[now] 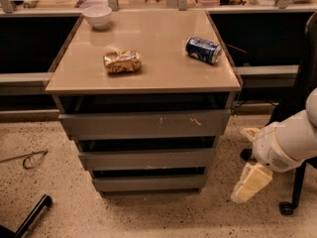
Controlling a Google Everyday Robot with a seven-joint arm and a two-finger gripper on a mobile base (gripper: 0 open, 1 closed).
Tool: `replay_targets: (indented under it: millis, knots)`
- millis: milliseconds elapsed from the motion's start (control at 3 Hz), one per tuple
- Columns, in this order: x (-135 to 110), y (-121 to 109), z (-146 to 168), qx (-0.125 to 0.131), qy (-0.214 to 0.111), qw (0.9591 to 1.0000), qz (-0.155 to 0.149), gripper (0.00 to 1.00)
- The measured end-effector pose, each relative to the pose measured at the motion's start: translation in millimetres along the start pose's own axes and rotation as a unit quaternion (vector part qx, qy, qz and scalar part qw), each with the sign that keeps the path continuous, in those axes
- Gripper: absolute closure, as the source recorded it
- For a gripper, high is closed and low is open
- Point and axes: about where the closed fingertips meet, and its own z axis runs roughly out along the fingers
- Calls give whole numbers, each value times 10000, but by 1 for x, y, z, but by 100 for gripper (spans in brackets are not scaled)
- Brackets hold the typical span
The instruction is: Open middle drawer
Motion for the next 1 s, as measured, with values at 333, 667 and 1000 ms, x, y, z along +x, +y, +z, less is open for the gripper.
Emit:
replay_targets:
  millis: [333, 667, 1000]
  knots:
    - [1, -7, 41, 78, -205, 9997, -59, 0]
    - [1, -7, 41, 78, -205, 9997, -59, 0]
    - [-6, -10, 64, 76, -312, 9993, -184, 0]
